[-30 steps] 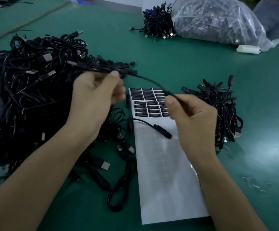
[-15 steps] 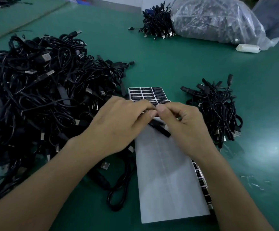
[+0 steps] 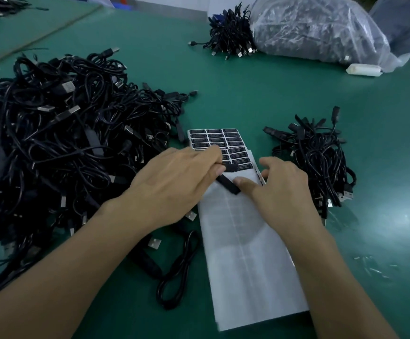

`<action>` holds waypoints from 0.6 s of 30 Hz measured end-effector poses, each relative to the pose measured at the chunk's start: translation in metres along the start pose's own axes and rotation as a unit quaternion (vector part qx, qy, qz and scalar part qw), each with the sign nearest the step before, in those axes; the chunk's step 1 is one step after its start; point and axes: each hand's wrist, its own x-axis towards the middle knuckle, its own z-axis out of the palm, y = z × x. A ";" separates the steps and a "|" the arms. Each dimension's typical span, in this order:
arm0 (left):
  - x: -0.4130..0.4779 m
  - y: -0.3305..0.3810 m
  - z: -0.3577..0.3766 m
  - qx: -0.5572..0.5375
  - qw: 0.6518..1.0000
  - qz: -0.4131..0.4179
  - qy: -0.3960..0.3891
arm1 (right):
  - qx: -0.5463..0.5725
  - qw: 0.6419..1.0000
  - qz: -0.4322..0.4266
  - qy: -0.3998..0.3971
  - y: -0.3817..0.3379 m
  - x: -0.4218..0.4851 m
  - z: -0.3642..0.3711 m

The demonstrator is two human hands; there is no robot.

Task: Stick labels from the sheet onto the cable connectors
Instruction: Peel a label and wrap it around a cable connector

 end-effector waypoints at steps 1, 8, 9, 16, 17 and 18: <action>0.000 0.000 -0.001 0.010 1.000 0.007 -0.009 | 0.001 1.000 0.004 -0.003 0.000 0.000 0.000; -0.004 -0.003 0.002 0.095 0.994 -0.013 -0.060 | 0.014 1.000 0.010 -0.015 0.001 0.000 -0.002; -0.004 -0.005 0.003 0.108 0.992 -0.022 -0.056 | -0.004 1.000 0.011 -0.020 0.001 0.000 -0.001; 0.001 -0.008 0.008 0.187 0.976 -0.108 0.024 | -0.052 0.998 0.028 -0.032 -0.002 -0.006 -0.001; 0.002 -0.007 0.009 0.182 0.977 -0.110 0.033 | -0.036 0.998 0.027 -0.032 -0.001 -0.005 -0.002; 0.002 -0.007 0.009 0.174 0.978 -0.107 0.043 | -0.014 0.999 0.024 -0.027 -0.001 -0.005 -0.003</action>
